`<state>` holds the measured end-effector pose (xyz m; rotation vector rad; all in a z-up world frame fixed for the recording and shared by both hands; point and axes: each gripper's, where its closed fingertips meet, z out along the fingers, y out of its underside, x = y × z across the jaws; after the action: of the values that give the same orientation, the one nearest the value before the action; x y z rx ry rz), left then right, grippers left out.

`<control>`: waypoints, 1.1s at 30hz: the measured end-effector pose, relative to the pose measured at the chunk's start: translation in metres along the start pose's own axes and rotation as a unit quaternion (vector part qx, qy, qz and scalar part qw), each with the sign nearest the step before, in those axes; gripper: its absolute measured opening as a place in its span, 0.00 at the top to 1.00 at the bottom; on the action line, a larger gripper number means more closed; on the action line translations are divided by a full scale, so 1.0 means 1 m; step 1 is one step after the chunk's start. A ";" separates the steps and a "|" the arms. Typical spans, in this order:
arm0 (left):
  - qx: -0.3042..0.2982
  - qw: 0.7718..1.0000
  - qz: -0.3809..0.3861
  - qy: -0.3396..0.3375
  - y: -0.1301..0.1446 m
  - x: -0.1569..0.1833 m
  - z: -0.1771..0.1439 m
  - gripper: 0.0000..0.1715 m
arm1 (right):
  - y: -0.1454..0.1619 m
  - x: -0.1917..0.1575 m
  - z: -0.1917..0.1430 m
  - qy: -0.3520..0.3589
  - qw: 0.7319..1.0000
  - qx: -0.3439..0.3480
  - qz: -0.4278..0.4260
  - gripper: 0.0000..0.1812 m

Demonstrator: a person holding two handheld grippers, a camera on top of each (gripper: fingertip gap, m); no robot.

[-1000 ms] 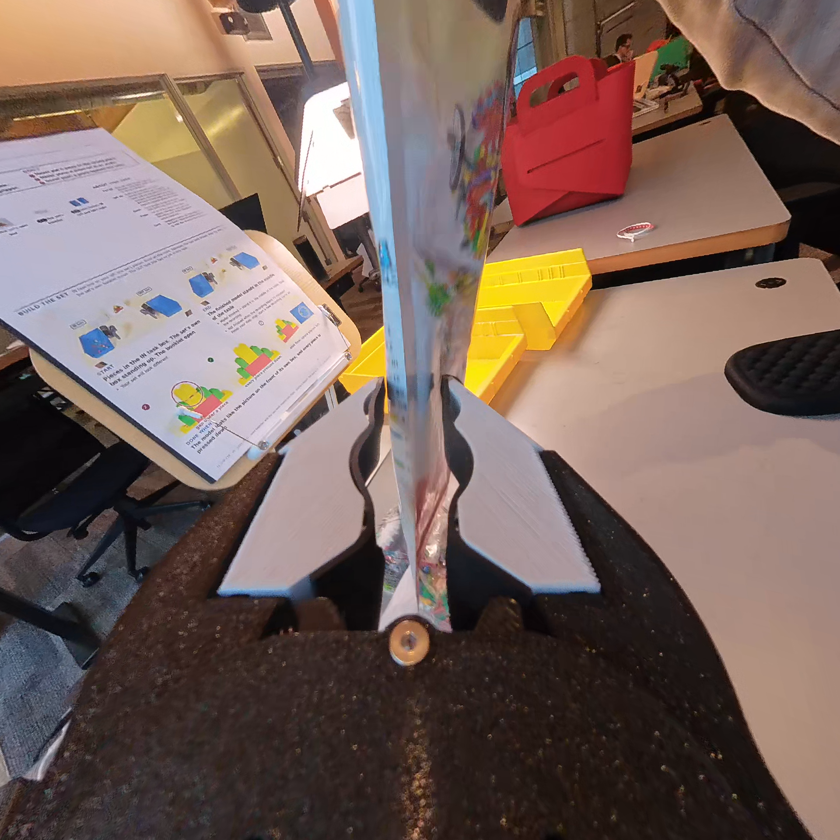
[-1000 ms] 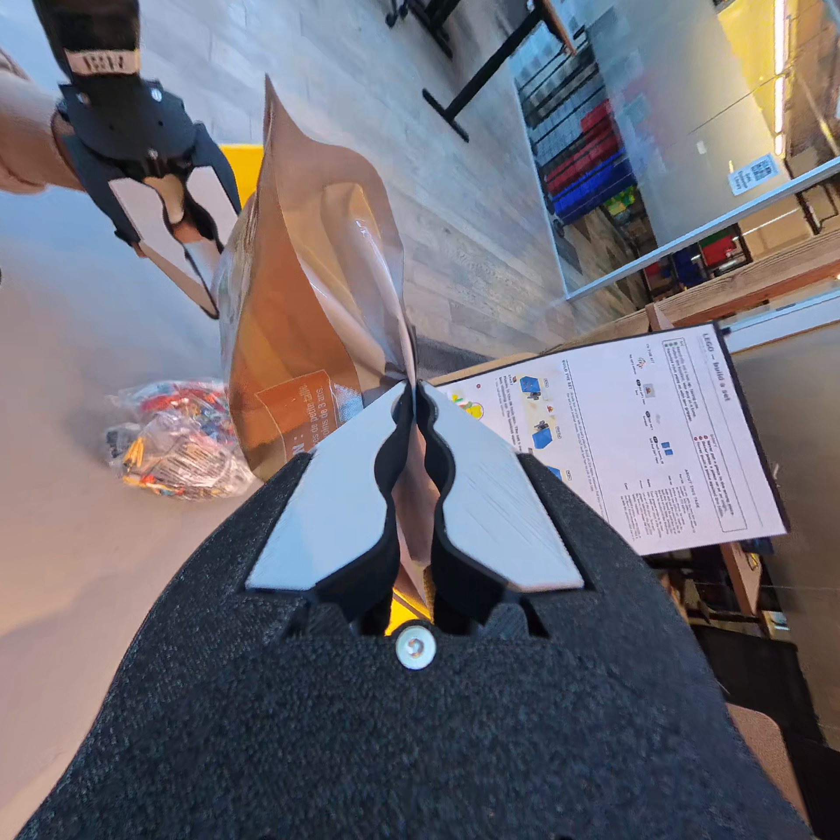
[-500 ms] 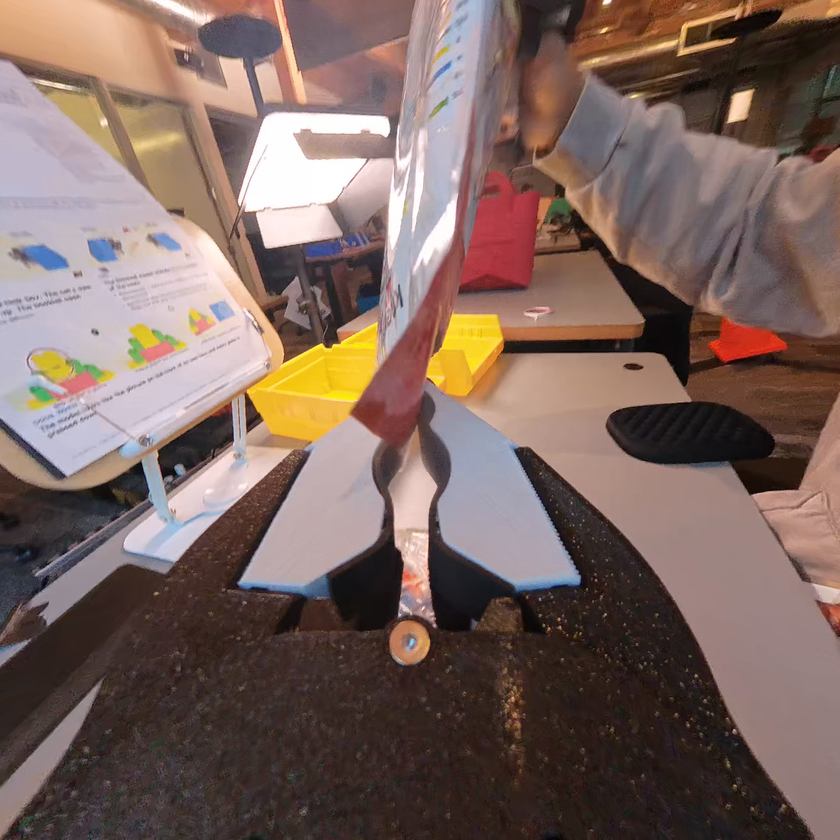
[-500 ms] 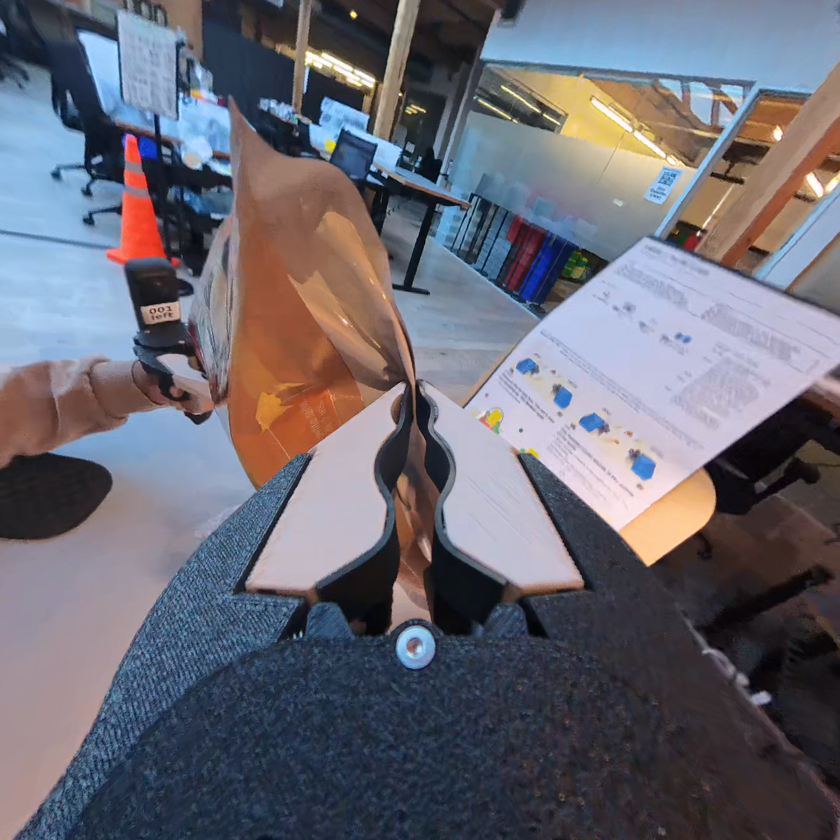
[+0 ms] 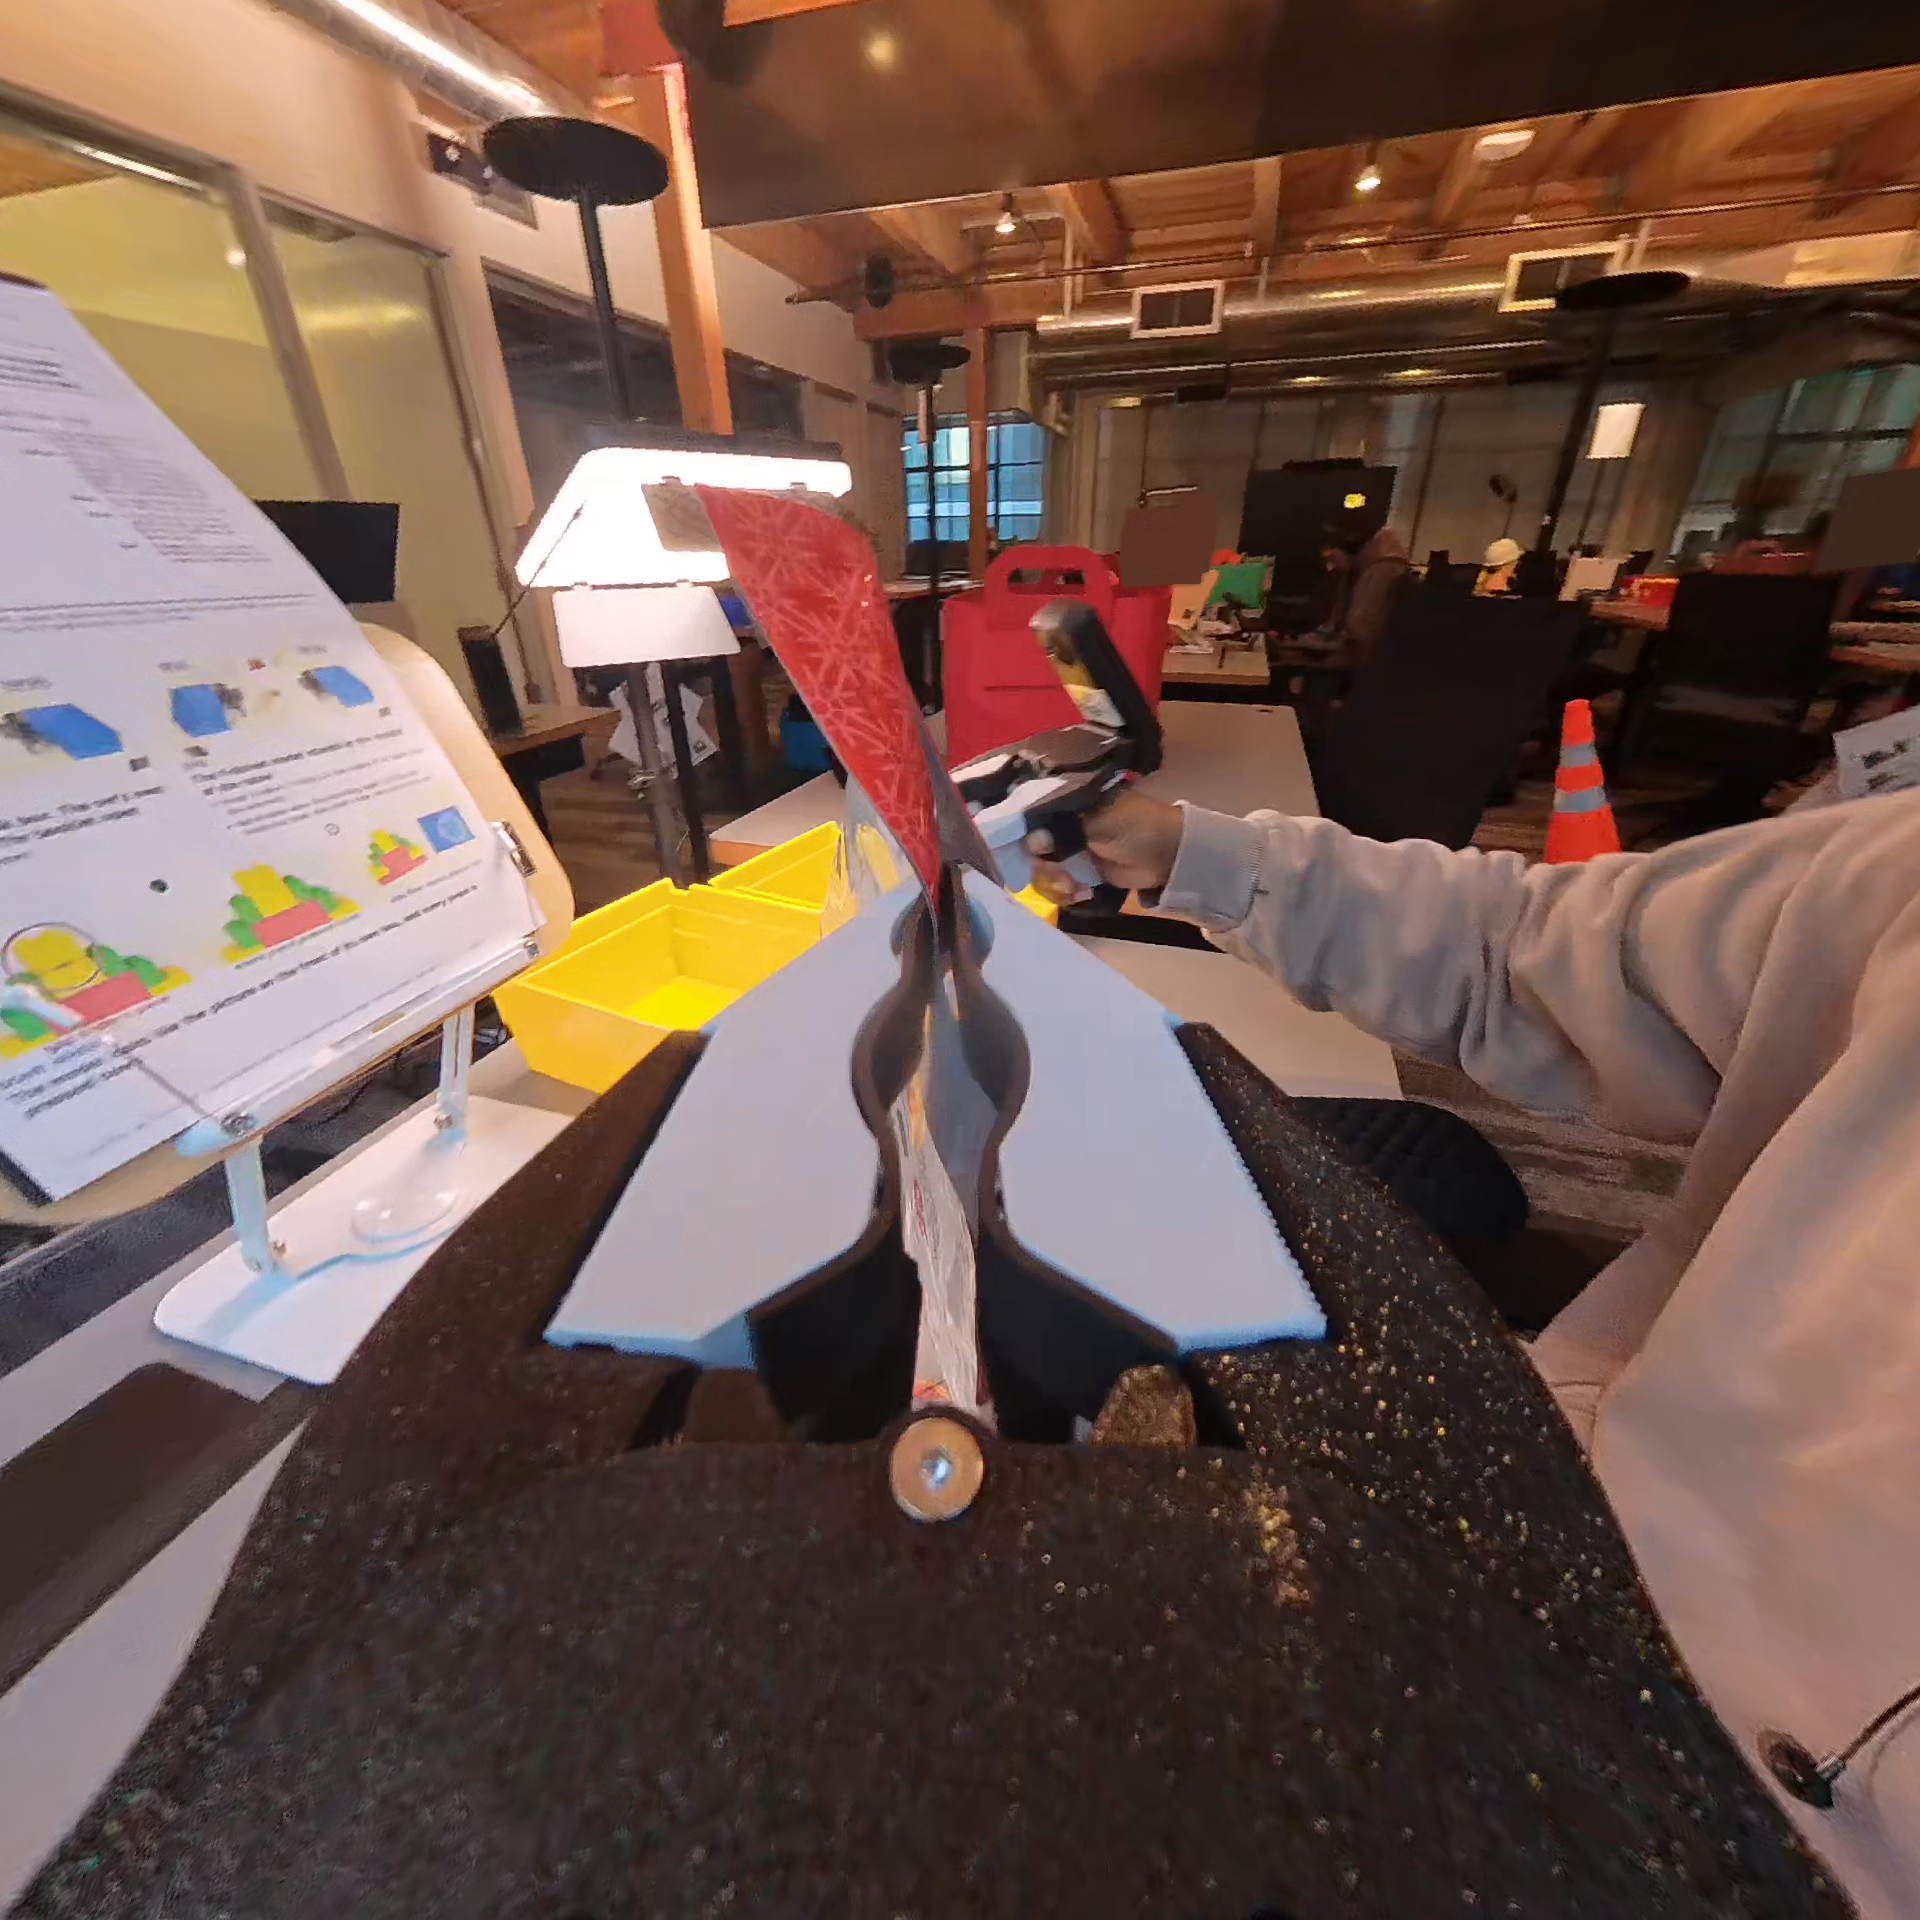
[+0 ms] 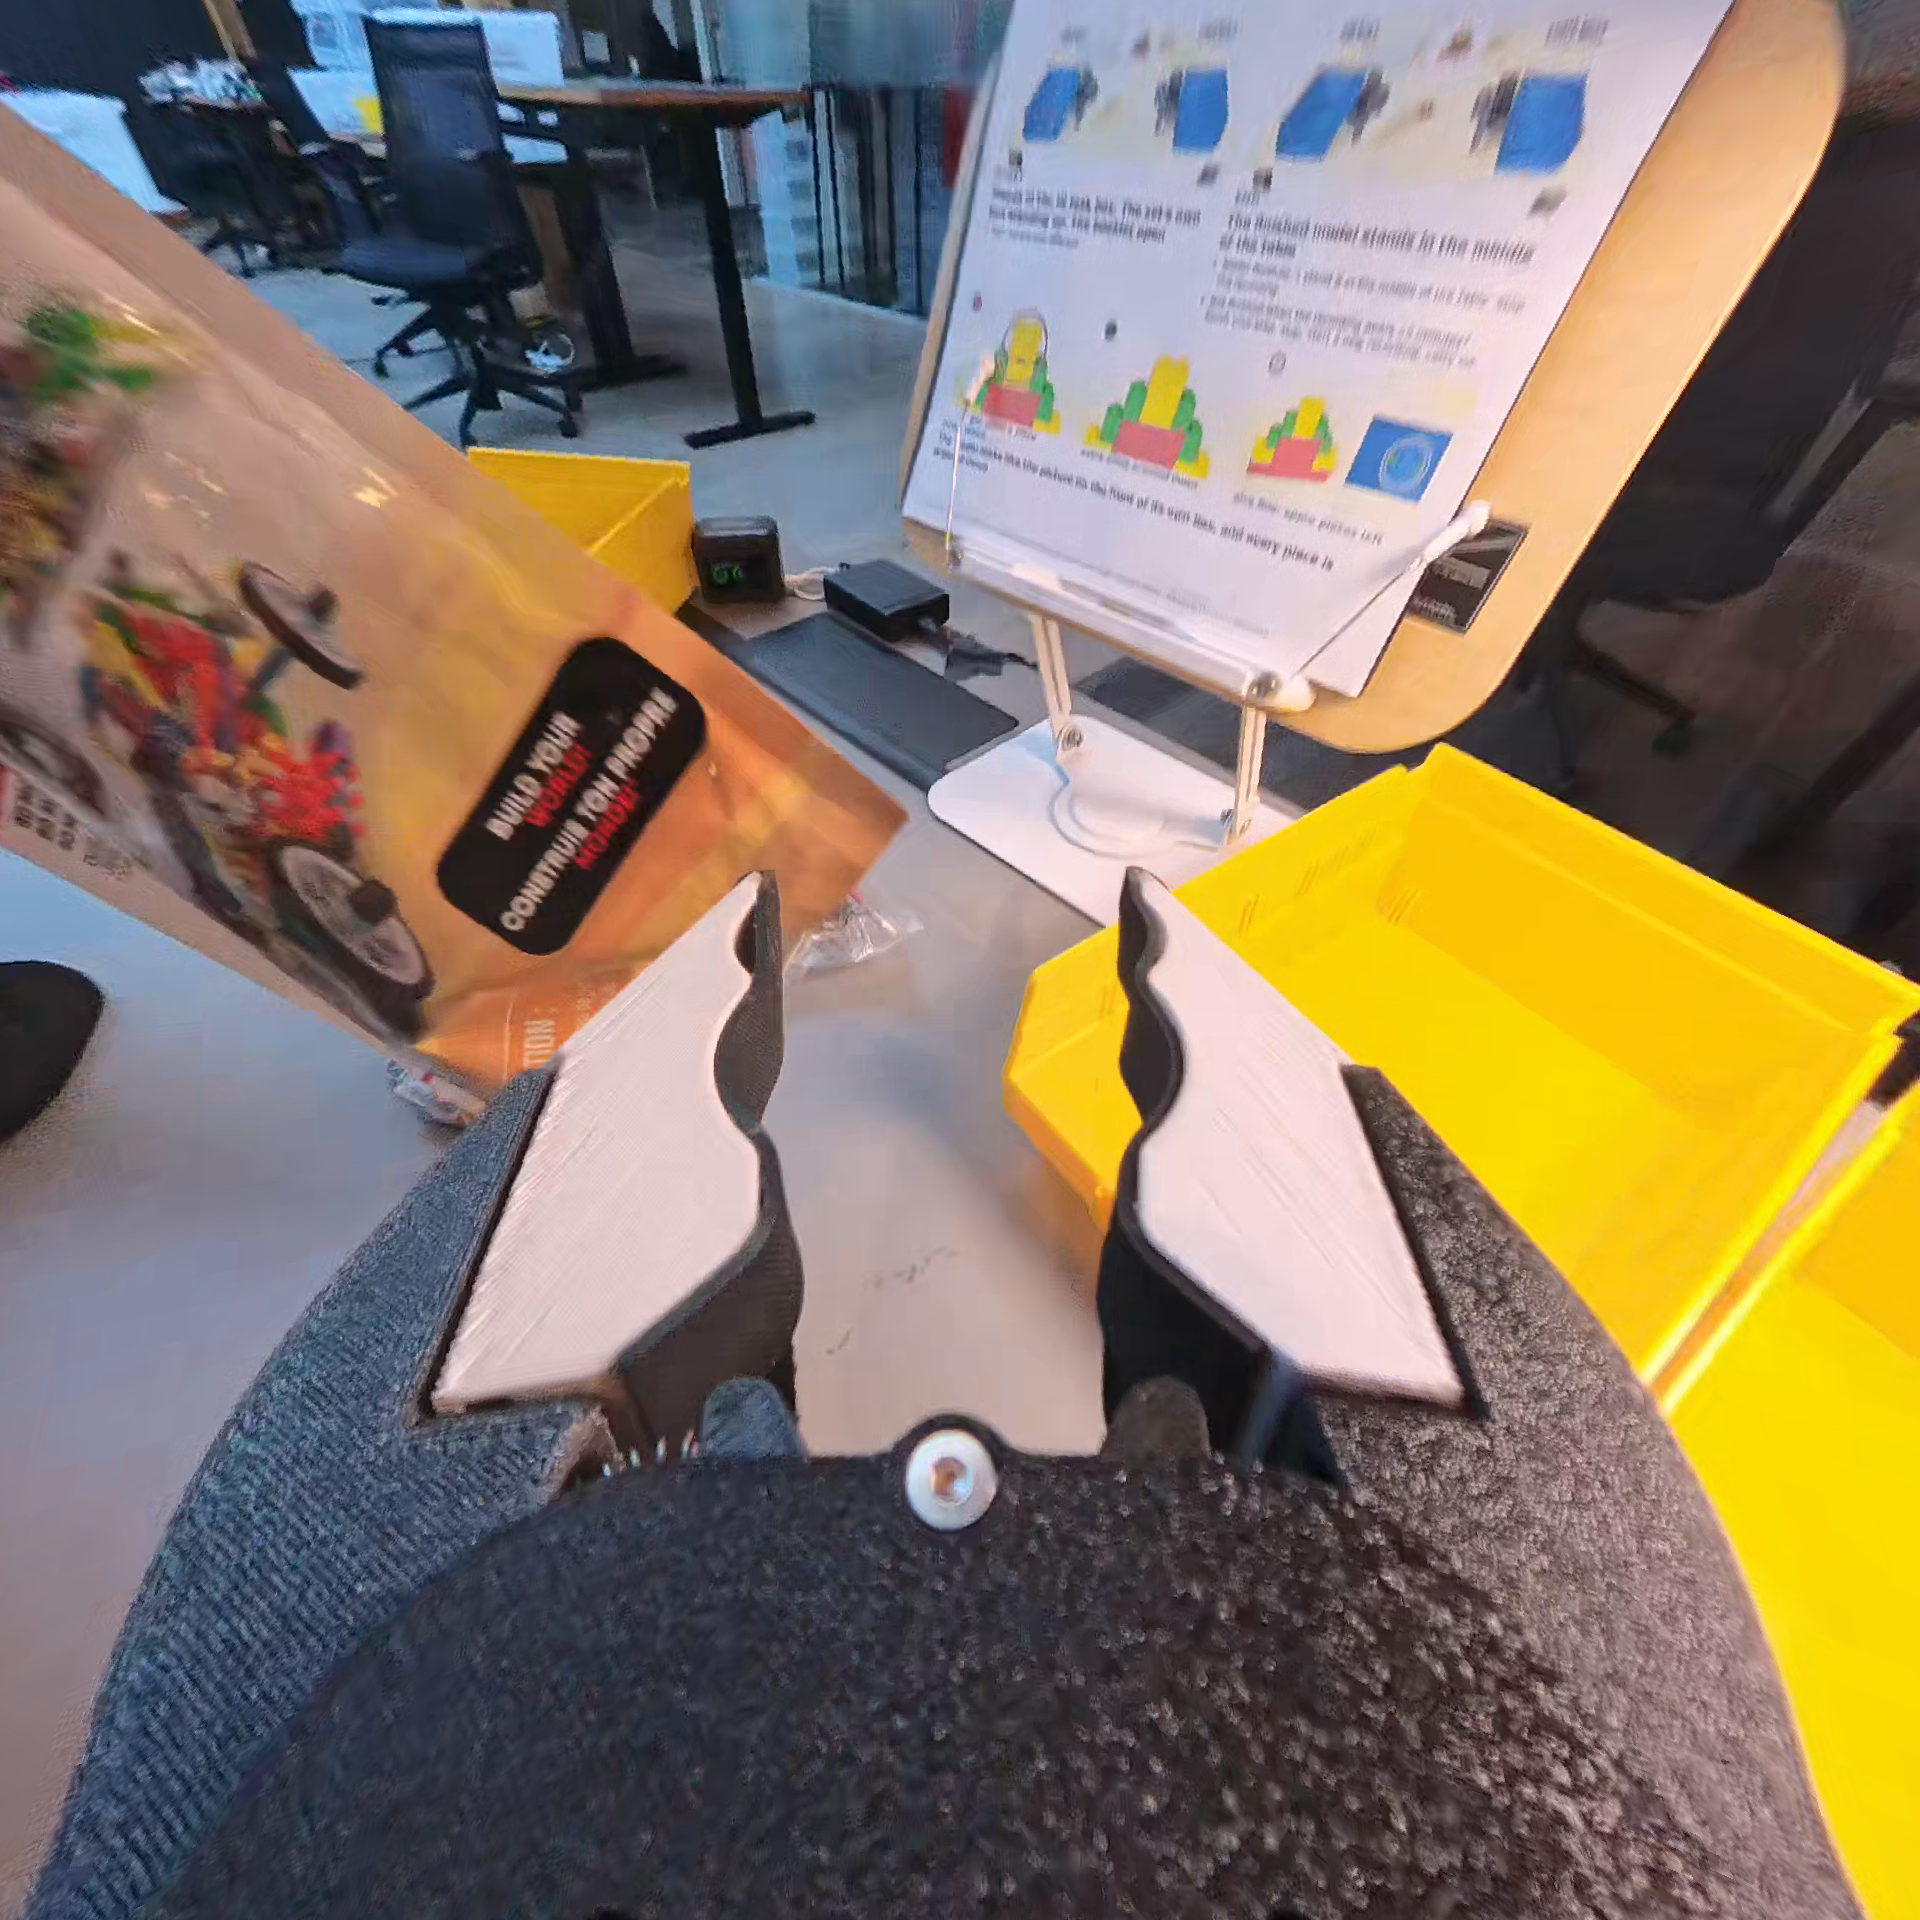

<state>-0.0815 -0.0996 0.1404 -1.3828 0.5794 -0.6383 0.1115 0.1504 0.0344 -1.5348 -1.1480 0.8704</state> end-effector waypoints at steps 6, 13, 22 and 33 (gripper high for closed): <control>-0.008 0.999 -0.012 -0.045 -0.013 -0.003 0.018 1.00 | -0.067 -0.166 -0.025 -0.134 0.949 0.083 -0.271 0.70; -0.098 0.994 0.044 -0.031 0.005 0.024 0.094 1.00 | -0.071 -0.269 0.009 -0.122 0.759 0.018 -0.639 0.67; -0.157 0.971 0.151 -0.099 0.042 0.011 0.108 1.00 | 0.028 -0.187 -0.015 -0.099 0.681 -0.252 -0.680 0.99; -0.178 0.959 0.200 -0.097 0.096 0.037 0.129 0.86 | 0.079 -0.168 -0.022 -0.023 0.720 -0.216 -0.660 1.00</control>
<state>0.0430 -0.0285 0.0586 -1.5795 0.8156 -0.0690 0.1018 -0.0211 -0.0393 -0.5993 -2.1006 -0.3861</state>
